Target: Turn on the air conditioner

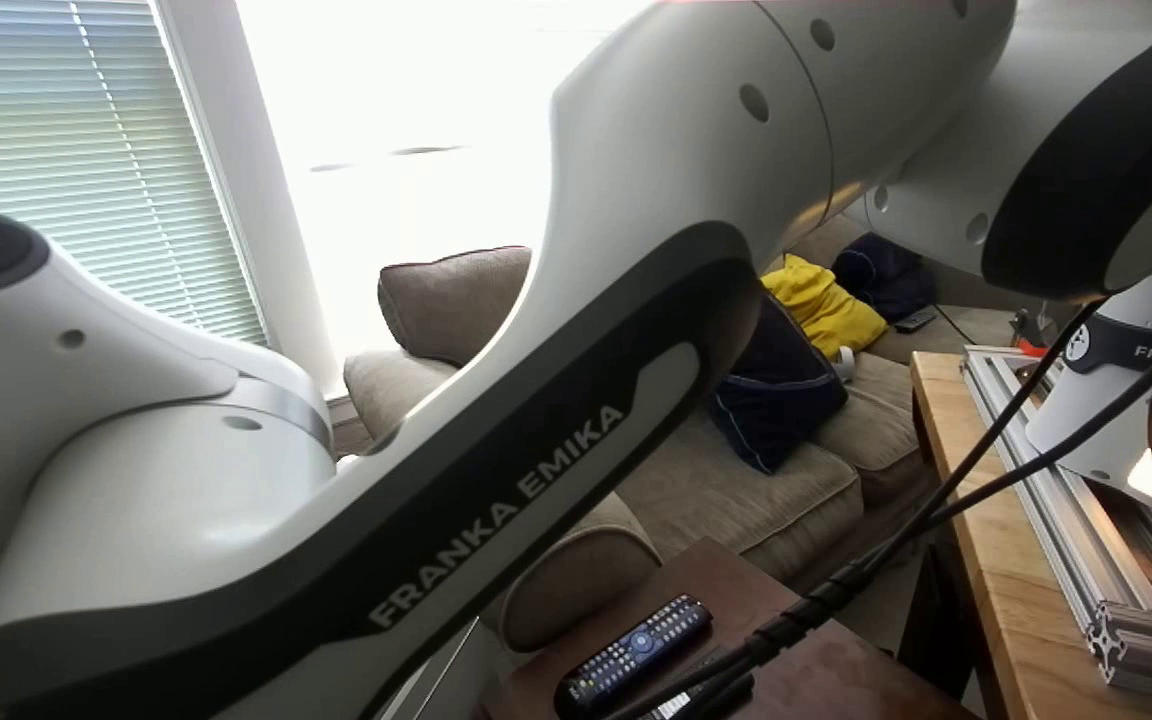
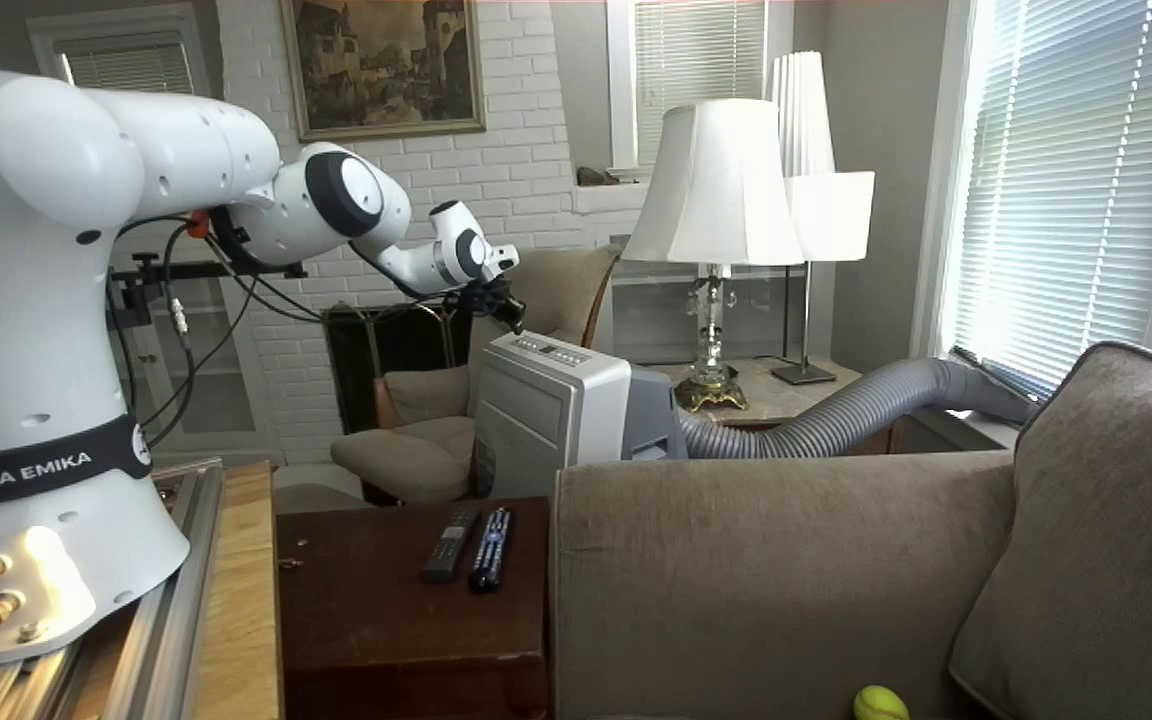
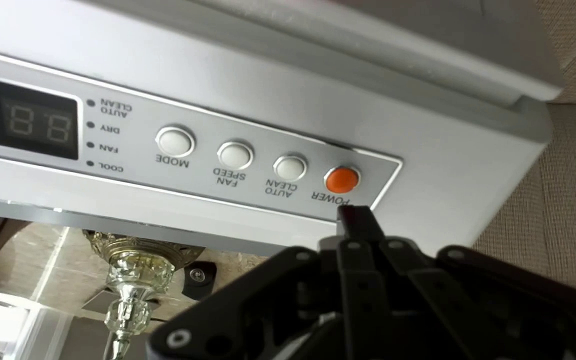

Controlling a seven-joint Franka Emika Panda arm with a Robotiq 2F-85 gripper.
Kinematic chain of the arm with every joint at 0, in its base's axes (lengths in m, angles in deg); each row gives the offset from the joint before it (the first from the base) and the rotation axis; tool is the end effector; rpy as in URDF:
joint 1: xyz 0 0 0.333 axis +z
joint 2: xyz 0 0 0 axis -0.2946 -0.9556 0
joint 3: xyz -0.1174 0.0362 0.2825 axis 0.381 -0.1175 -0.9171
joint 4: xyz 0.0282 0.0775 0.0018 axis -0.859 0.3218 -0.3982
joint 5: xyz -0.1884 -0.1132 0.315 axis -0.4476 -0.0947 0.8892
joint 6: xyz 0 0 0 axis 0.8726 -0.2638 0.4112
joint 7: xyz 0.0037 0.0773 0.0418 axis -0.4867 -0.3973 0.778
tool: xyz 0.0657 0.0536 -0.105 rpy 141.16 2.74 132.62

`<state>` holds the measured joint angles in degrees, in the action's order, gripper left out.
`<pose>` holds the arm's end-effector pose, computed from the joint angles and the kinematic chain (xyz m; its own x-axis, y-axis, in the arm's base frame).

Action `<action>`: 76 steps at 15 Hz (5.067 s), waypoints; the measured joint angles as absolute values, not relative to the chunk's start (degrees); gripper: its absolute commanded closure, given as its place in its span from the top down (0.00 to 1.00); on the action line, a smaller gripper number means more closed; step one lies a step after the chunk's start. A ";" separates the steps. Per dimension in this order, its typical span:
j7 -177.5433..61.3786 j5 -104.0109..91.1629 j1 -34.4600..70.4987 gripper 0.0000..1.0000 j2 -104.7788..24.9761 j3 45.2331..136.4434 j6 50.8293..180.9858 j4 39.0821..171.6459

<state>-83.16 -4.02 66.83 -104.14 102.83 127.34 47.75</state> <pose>0.6071 0.5783 0.1552 0.7643 0.3100 0.5655 0.3764 -0.9264 -0.0010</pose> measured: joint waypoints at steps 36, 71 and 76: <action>-83.78 -4.15 68.57 0.00 -105.02 105.74 124.79 47.41; -86.34 -2.58 66.71 0.00 -101.12 105.66 126.77 43.30; -81.92 -0.70 62.23 0.40 -91.66 101.81 119.37 43.21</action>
